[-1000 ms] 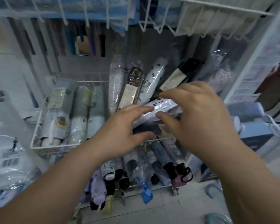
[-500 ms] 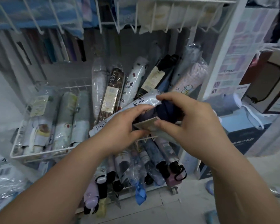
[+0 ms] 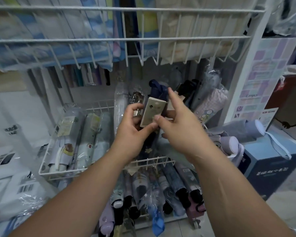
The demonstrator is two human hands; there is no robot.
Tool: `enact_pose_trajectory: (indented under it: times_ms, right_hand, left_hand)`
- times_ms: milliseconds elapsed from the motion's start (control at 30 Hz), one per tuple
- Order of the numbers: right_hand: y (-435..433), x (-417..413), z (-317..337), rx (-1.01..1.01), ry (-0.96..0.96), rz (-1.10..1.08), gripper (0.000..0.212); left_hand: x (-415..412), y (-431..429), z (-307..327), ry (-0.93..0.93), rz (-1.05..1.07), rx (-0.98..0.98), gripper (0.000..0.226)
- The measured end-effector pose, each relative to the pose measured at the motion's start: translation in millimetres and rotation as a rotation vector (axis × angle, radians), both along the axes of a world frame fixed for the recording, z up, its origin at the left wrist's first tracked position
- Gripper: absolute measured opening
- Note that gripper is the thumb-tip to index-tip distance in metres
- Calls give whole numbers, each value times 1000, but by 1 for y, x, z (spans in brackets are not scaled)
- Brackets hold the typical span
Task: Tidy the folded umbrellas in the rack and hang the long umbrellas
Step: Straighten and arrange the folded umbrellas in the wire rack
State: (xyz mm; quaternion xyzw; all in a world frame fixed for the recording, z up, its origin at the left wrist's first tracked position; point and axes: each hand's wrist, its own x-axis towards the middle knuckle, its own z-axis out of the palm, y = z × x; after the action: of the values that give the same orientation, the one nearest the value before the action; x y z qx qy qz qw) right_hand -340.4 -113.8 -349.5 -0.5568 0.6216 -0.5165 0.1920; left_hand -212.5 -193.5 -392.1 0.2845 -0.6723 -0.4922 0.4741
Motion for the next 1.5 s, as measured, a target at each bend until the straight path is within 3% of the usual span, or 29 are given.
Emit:
enact_pose_trajectory:
  times_ms: [167,467,600,700,833,967,1100,1233,1300,1367,1433,1500]
  right_hand:
    - [-14,21,6,64,114,52,77]
    - [-53,42,-20,124,64,68,63]
    - [-64,55,-27,106,62,93,61]
    - [-74,63,-25,66,-50,130,59]
    - [-97,82,-23,67,-132,192,60]
    - [-120,109,-35,108,-159,228,60]
    - [-136,130,-53,150,-165,196,58]
    - [-147,137,-72,212,-121,124,55]
    - [-149,140,-78,237,-50,106,48]
    - [-155,145,-79,265,-32,118,40]
    - [-163,152,-77,302,-17,147,40]
    - [-171,155,-76,328,10,169,45]
  left_hand:
    - [7,-3,-3,197,127,110,45]
    - [26,-34,9,458,257,305,34]
    - [41,-46,18,460,300,368,40]
    - [53,-51,26,437,312,352,39]
    - [84,-59,38,168,240,244,39]
    - [128,-69,37,-112,183,148,54]
    - [151,-79,27,-509,240,10,65]
    - [157,-77,17,-963,295,-134,49]
    - [162,-77,6,-1002,323,-149,49]
    - [168,-74,-1,-872,368,-107,52]
    - [173,-71,-7,-794,415,-74,50]
    - [175,-70,-14,-844,453,-119,49]
